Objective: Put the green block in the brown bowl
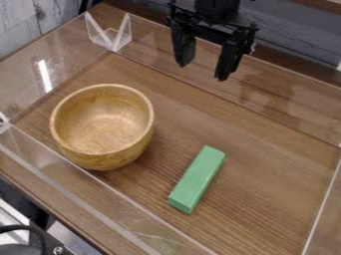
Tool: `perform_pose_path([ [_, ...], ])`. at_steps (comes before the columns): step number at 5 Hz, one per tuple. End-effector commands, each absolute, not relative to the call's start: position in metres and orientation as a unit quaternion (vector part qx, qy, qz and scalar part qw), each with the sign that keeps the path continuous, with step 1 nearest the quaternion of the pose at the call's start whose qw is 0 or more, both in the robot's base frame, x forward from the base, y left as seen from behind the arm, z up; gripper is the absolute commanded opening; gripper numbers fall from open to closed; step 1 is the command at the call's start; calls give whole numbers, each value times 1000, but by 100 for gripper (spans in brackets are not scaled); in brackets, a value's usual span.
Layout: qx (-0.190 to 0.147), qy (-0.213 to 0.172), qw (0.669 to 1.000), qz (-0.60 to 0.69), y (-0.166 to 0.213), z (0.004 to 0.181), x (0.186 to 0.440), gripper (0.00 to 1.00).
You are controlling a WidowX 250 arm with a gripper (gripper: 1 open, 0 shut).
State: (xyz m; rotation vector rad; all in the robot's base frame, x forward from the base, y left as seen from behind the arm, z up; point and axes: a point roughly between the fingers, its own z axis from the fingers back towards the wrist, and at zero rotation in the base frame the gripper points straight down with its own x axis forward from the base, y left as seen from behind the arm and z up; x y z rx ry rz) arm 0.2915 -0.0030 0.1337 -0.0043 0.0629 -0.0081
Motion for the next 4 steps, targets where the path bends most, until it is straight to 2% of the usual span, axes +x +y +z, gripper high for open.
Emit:
perform_pose_path([
  [1, -3, 39, 999, -2, -6, 127, 284, 100],
  [3, -15, 19, 1000, 16, -25, 119, 238, 100],
  [4, -15, 22, 999, 18, -27, 114, 233, 100],
])
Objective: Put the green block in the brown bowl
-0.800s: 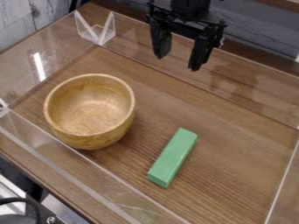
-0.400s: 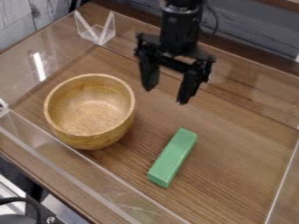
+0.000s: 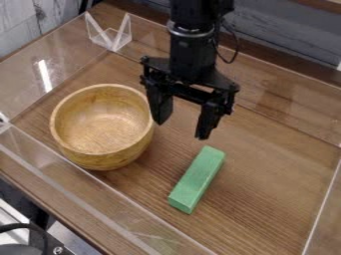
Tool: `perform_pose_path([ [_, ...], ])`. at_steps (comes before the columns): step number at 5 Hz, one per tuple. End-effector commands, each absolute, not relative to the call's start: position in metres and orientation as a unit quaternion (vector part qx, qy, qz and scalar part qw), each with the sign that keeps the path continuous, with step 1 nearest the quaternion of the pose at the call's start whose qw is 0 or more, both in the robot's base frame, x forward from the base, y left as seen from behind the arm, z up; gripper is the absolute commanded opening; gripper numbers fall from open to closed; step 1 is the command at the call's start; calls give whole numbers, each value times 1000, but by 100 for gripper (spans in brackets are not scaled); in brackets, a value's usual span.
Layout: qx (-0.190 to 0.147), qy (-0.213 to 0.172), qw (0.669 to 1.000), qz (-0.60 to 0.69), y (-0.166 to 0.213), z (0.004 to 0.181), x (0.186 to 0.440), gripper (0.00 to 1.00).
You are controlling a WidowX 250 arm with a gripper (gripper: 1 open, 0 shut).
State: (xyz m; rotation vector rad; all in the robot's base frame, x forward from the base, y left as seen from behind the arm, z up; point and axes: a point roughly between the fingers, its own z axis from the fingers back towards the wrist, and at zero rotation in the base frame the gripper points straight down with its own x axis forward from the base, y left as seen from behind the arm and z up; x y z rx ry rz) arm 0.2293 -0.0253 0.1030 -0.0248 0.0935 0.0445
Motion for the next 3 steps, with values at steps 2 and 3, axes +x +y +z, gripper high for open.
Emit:
perform_pose_path([
  [2, -15, 26, 999, 21, -33, 105, 223, 100],
  [3, -15, 28, 999, 22, -35, 101, 219, 100],
])
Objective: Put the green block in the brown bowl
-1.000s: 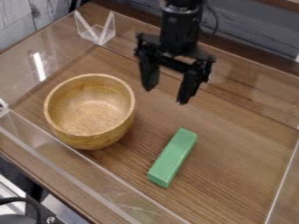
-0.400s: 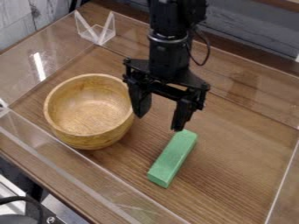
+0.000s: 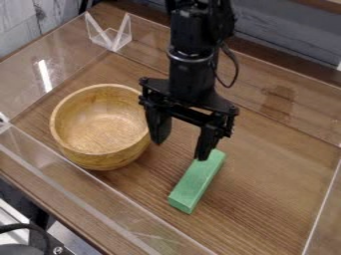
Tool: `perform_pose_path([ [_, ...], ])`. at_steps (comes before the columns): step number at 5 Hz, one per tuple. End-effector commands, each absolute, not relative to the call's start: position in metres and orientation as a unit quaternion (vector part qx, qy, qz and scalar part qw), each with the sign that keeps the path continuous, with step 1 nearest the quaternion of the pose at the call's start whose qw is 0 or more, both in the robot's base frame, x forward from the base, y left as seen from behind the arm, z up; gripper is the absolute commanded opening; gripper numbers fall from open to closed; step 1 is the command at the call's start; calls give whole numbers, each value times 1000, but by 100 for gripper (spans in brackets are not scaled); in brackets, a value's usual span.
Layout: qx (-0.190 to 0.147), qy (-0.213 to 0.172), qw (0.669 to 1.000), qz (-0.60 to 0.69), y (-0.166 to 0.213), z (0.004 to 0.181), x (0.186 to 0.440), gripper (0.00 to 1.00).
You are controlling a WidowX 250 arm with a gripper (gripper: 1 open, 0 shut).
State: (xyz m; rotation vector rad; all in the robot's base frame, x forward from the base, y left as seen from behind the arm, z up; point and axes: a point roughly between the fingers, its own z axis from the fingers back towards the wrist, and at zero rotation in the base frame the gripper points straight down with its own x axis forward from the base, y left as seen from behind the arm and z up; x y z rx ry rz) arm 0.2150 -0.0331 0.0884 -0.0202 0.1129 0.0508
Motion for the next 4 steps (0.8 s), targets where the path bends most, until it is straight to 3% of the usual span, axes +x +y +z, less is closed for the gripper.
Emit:
perform_pose_path([
  [1, -16, 27, 999, 24, -38, 96, 215, 100],
  [4, -20, 27, 999, 27, -43, 77, 208, 100],
])
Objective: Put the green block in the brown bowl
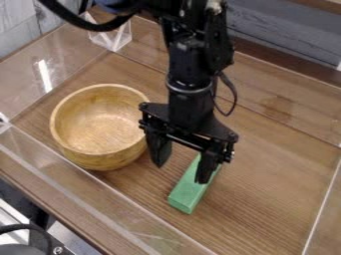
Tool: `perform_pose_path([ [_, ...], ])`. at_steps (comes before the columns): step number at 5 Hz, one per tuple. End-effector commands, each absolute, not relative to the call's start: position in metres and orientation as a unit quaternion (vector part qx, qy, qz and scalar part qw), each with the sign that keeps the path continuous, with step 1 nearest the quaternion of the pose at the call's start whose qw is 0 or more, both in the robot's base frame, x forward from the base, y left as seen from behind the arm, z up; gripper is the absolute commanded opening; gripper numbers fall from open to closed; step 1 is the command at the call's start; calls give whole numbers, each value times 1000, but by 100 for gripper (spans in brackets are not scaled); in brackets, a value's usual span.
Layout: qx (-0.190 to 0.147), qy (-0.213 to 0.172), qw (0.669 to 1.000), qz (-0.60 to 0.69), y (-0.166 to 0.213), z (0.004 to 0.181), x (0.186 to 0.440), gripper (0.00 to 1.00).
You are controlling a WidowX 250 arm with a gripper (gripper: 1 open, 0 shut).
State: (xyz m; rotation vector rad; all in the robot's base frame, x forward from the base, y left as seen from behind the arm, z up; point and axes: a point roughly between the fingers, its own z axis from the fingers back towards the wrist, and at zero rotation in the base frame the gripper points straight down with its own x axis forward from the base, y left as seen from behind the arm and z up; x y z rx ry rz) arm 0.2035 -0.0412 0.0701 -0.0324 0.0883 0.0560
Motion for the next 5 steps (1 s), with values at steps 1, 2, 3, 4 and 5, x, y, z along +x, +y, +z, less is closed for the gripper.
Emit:
perform_pose_path([
  [1, -20, 29, 999, 26, -45, 71, 207, 100],
  [2, -21, 30, 999, 25, -45, 63, 207, 100],
  [3, -21, 31, 999, 25, -46, 56, 206, 100],
  [4, -23, 30, 999, 27, -46, 48, 206, 100],
  [5, -26, 27, 999, 28, -46, 42, 207, 100],
])
